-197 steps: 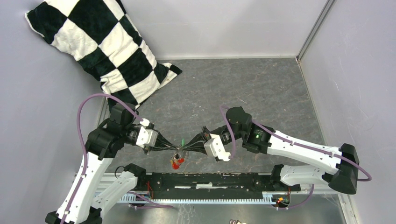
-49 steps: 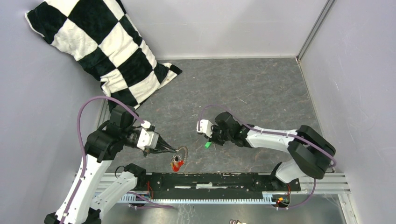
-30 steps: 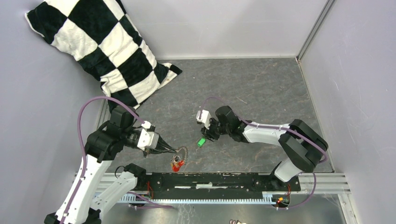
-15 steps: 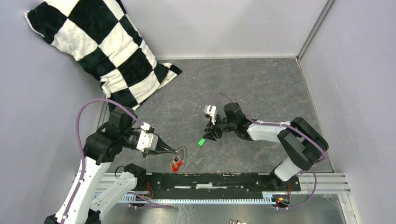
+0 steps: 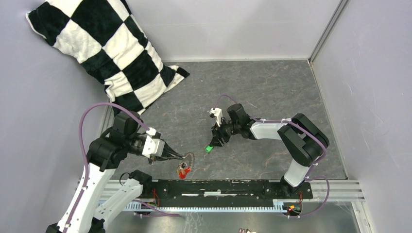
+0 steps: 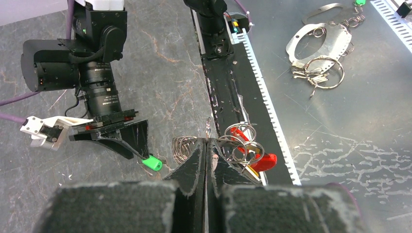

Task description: Put the keys on the keyring

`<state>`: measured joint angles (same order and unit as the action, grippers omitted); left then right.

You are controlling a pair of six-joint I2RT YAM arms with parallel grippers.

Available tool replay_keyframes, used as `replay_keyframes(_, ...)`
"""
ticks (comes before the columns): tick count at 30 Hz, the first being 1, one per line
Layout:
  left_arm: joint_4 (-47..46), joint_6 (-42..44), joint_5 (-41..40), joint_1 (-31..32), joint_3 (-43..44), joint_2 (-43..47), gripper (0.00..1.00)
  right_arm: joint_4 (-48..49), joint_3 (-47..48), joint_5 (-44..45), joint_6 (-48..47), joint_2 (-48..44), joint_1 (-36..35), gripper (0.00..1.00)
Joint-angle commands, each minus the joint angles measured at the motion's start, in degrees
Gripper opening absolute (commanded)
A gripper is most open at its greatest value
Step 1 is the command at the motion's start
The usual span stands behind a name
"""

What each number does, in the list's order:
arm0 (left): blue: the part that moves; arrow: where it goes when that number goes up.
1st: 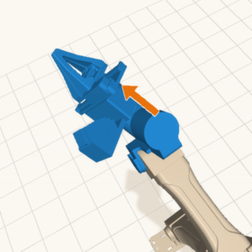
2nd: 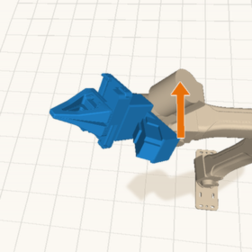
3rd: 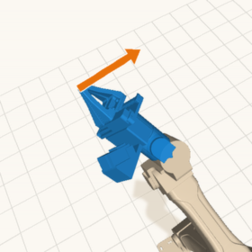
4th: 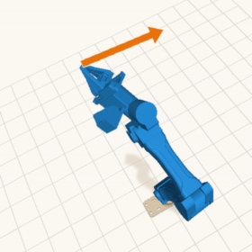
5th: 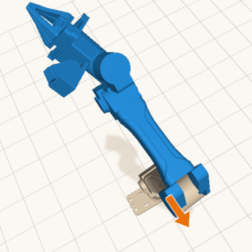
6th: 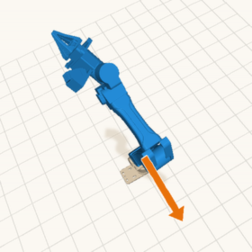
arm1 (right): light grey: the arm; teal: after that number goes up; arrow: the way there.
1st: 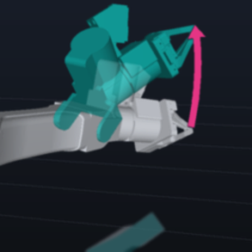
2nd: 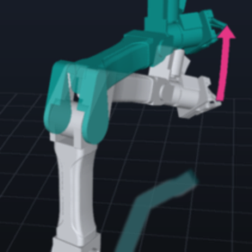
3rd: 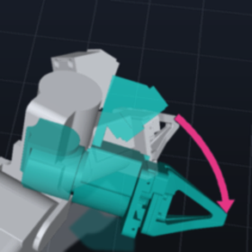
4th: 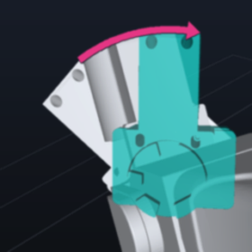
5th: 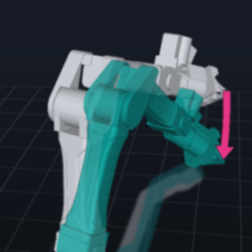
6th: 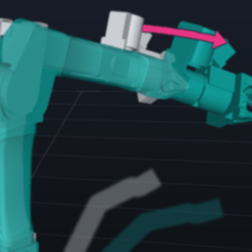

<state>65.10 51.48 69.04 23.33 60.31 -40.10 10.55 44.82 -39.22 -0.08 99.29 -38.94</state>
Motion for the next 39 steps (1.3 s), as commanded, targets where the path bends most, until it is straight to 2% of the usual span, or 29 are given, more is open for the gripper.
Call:
replay_keyframes(1, 0.0, 2.3, 0.4, 0.2, 0.5, 0.2, 0.02, 0.0, 0.9, 2.4, 3.6, -0.5, 0.0, 0.55)
replay_keyframes(6, 0.0, 2.4, 0.1, 0.1, 0.6, 0.4, 0.02, 1.4, -0.7, 3.2, 5.7, -1.1, -0.2, 0.50)
replay_keyframes(19, 0.0, 2.6, -0.9, 0.2, 0.6, 1.1, 0.02, 3.6, -1.5, 4.3, 7.8, -0.6, -2.0, 0.44)
replay_keyframes(26, 0.0, 2.9, -1.4, 0.2, 0.2, 1.6, 0.02, 4.0, -2.8, 4.1, 8.0, -1.0, -2.2, 0.32)
replay_keyframes(34, 0.0, 3.3, -1.4, 0.1, 0.0, 1.5, 0.02, 5.6, -3.8, 4.9, 8.6, -2.0, -2.2, 0.28)
replay_keyframes(39, 0.0, 3.2, -1.7, 0.2, -0.1, 1.7, 0.02, 6.2, -3.7, 5.0, 8.4, -2.4, -2.3, 0.20)
